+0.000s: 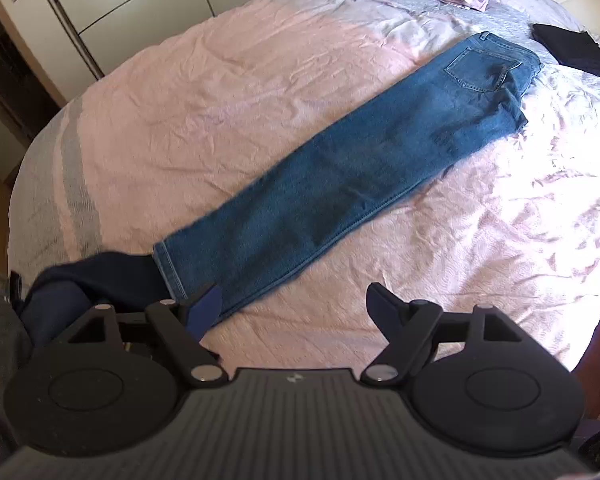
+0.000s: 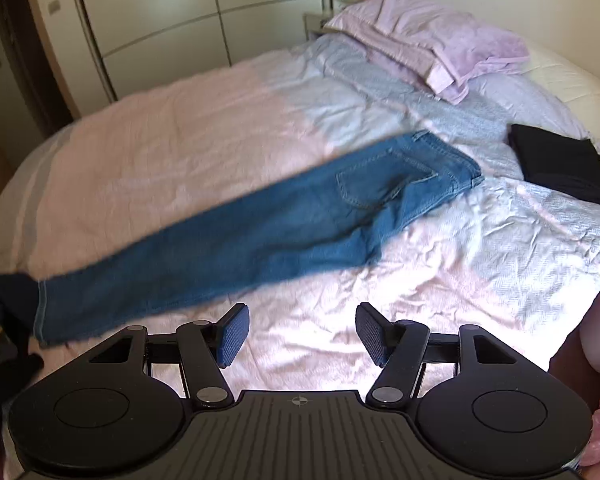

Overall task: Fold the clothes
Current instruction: 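Move the right gripper to the jeans leg hem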

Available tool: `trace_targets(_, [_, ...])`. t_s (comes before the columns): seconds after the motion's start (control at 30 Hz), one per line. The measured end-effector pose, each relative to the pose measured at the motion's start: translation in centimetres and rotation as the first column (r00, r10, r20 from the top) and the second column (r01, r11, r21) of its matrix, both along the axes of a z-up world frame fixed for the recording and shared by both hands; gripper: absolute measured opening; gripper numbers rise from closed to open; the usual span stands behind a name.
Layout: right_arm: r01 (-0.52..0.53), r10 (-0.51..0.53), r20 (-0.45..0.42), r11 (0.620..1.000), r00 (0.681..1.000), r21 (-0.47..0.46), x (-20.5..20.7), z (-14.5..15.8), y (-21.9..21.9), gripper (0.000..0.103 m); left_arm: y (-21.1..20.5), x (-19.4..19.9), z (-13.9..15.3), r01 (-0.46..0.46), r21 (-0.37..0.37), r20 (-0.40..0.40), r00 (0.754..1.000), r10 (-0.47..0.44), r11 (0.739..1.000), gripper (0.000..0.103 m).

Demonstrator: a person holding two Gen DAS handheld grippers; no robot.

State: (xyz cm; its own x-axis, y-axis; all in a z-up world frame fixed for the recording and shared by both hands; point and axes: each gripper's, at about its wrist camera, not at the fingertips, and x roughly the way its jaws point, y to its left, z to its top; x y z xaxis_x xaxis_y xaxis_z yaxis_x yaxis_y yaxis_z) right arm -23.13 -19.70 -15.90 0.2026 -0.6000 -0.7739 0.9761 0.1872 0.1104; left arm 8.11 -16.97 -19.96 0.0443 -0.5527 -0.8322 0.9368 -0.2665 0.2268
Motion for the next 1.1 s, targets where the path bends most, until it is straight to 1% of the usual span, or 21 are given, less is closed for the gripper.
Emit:
trace_targets(0.23, [-0.06, 0.06, 0.003, 0.998, 0.998, 0.031, 0.2, -1.2, -0.3, 0.063, 1.8, 0.0, -0.3, -0.068, 0.02, -0.002, 0.998, 0.068, 0.998, 0.077])
trace_targets(0.4, [-0.139, 0.139, 0.004, 0.989, 0.99, 0.054, 1.4, -2.2, -0.6, 0.063, 3.3, 0.8, -0.5, -0.13, 0.025, -0.003, 0.992, 0.13, 0.991, 0.077])
trace_targets(0.53, [-0.242, 0.244, -0.011, 0.967, 0.97, 0.079, 4.2, -3.8, -0.5, 0.063, 4.3, 2.5, -0.7, -0.18, 0.024, -0.002, 0.984, 0.18, 0.983, 0.077])
trace_targets(0.63, [-0.337, 0.341, -0.023, 0.937, 0.94, 0.092, 7.7, -5.2, -0.1, 0.063, 4.6, 4.3, -0.5, -0.179, 0.004, -0.013, 0.984, 0.179, 0.984, 0.077])
trace_targets(0.7, [-0.407, 0.41, -0.027, 0.91, 0.912, 0.078, 10.3, -5.6, 0.4, 0.063, 4.3, 5.7, -0.4, -0.138, -0.013, -0.016, 0.99, 0.137, 0.99, 0.077])
trace_targets(0.73, [-0.447, 0.45, -0.036, 0.892, 0.893, 0.069, 12.0, -5.9, 0.7, 0.063, 4.2, 6.2, -0.3, -0.104, -0.026, -0.002, 0.995, 0.104, 0.994, 0.077])
trace_targets(0.8, [-0.517, 0.52, -0.048, 0.854, 0.853, 0.053, 15.5, -6.5, 1.2, 0.063, 3.9, 6.9, -0.2, -0.02, -0.054, 0.044, 0.999, 0.022, 0.998, 0.077])
trace_targets(0.83, [-0.555, 0.557, -0.046, 0.831, 0.829, 0.046, 17.3, -6.8, 1.4, 0.063, 3.9, 7.3, -0.2, 0.03, -0.063, 0.073, 0.997, -0.025, 0.998, 0.077])
trace_targets(0.9, [-0.639, 0.639, -0.056, 0.769, 0.767, 0.03, 21.2, -8.0, 1.9, 0.063, 3.7, 8.0, -0.6, 0.113, -0.069, 0.124, 0.987, -0.104, 0.991, 0.077])
trace_targets(0.97, [-0.717, 0.715, -0.084, 0.697, 0.694, 0.01, 25.4, -9.7, 2.4, 0.062, 3.5, 8.8, -1.4, 0.171, -0.067, 0.156, 0.975, -0.159, 0.983, 0.077])
trace_targets(1.03, [-0.778, 0.774, -0.109, 0.628, 0.624, -0.001, 29.5, -12.0, 2.7, 0.062, 3.3, 9.5, -2.7, 0.198, -0.055, 0.167, 0.968, -0.186, 0.979, 0.077])
trace_targets(1.1, [-0.826, 0.82, -0.115, 0.563, 0.56, -0.005, 33.3, -14.8, 2.6, 0.062, 3.2, 10.4, -4.2, 0.197, -0.043, 0.165, 0.968, -0.188, 0.979, 0.077])
